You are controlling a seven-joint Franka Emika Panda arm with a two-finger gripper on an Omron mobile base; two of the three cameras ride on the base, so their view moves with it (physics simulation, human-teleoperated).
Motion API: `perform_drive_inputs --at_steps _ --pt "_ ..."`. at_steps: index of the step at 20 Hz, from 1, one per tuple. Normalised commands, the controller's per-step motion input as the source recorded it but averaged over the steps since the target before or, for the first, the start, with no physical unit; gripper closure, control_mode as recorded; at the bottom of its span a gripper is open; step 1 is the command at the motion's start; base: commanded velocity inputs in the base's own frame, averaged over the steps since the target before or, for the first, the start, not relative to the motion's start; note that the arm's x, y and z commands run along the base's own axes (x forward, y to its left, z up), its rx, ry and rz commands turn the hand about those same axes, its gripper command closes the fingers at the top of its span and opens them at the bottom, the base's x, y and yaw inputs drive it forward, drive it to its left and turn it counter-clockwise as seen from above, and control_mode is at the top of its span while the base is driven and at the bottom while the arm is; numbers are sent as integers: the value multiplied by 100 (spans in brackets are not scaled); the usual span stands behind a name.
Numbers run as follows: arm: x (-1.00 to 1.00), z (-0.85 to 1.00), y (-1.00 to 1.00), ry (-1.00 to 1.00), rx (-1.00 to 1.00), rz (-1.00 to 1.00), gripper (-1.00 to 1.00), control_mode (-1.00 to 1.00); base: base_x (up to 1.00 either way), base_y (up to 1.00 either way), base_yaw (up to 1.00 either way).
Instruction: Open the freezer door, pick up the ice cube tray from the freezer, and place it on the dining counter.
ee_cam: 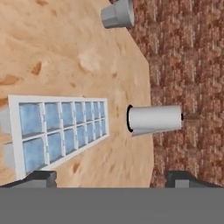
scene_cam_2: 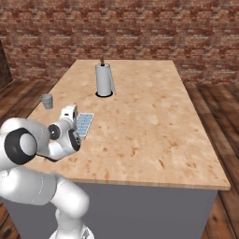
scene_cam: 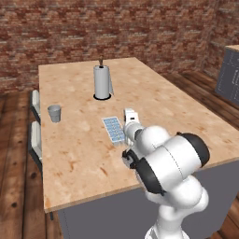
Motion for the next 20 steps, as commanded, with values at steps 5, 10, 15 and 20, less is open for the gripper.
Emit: perform_drive_inputs --at_steps 5,10,15,20 --pt "0 100 -2 12 0 -3 -100 -100 0 0 0" --pt "-23 100 -14 18 0 -6 -100 -100 0 0 0" --pt "-63 94 -28 20 0 -9 -100 -100 0 0 0" --pt "-92 63 -39 15 0 -11 -100 -100 0 0 0"
